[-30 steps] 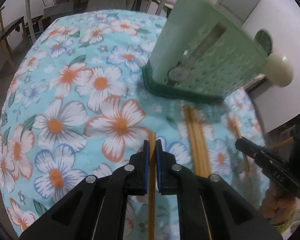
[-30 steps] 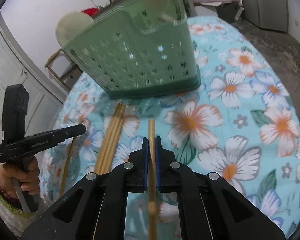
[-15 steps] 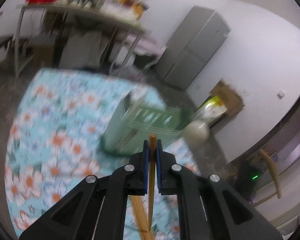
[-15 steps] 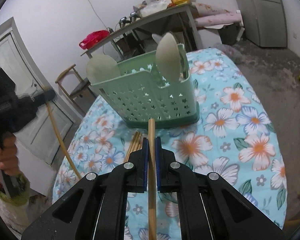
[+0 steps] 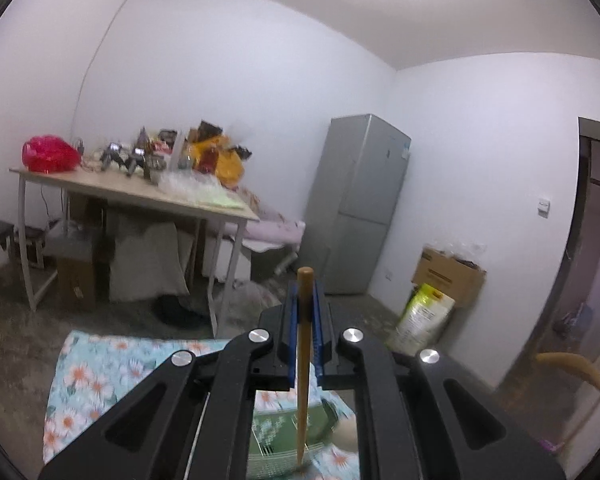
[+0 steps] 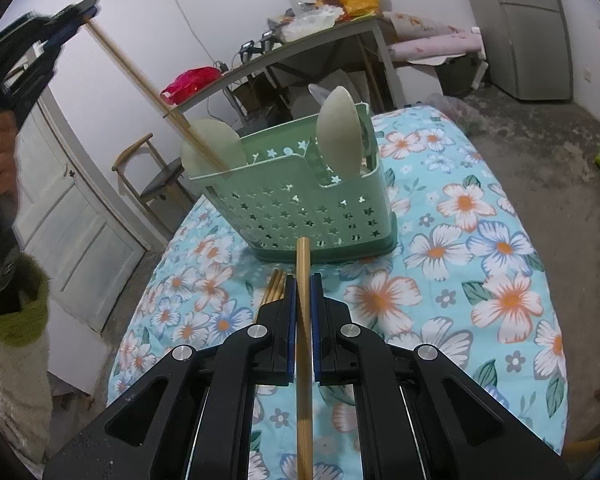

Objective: Organize utensils
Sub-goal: 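Lift the left gripper's chopstick toward the green holder while the right gripper lifts its own, then lower the chopstick into the green holder and open the left gripper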

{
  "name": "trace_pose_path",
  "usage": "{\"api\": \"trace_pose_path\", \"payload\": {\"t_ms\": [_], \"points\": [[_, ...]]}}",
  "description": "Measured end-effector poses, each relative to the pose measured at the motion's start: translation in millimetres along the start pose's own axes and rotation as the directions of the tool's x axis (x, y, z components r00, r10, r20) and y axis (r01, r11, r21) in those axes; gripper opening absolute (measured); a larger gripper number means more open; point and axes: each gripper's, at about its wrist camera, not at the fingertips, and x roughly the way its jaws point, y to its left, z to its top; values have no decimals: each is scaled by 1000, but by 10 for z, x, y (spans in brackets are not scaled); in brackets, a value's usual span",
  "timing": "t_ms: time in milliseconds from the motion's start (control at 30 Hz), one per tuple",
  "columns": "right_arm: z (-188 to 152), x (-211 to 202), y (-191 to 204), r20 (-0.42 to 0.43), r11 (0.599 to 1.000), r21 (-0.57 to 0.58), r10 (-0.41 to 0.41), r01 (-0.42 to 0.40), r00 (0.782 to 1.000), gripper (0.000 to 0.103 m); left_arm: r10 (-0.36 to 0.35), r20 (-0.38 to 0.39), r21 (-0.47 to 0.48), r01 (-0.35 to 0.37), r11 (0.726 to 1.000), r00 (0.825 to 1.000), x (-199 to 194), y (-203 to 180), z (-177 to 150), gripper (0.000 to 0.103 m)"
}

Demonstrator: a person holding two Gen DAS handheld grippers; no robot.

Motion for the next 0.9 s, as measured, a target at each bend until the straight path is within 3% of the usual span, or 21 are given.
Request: {"api": "trace_pose_path", "payload": {"t_ms": [200, 267, 500, 667, 800, 900], "points": [[4, -23, -8, 0, 1000, -5, -4, 4, 1000, 5, 39, 60, 6, -39, 999, 997, 351, 74, -107, 7], [7, -26, -17, 1, 1000, -6, -6, 6, 1000, 5, 68, 41, 34, -70, 997, 997, 468, 69, -175, 6], [-4, -16, -52, -1, 1000, 2, -8, 8, 1000, 5, 84, 75, 67, -89, 994, 994, 503, 93, -248, 6], [-14, -3, -46, -5, 1000, 9, -2, 2, 1000, 5, 108, 17, 130, -109, 986, 994, 610, 86, -491, 6], [-4, -33, -40, 2, 1000, 7, -3, 3, 1000, 5, 110, -33, 114, -106, 988, 993, 600, 148, -650, 7], [26, -72, -37, 12, 1000, 4, -3, 3, 1000, 5, 112, -26, 115, -109, 987, 993, 540, 166, -670, 17]]}}
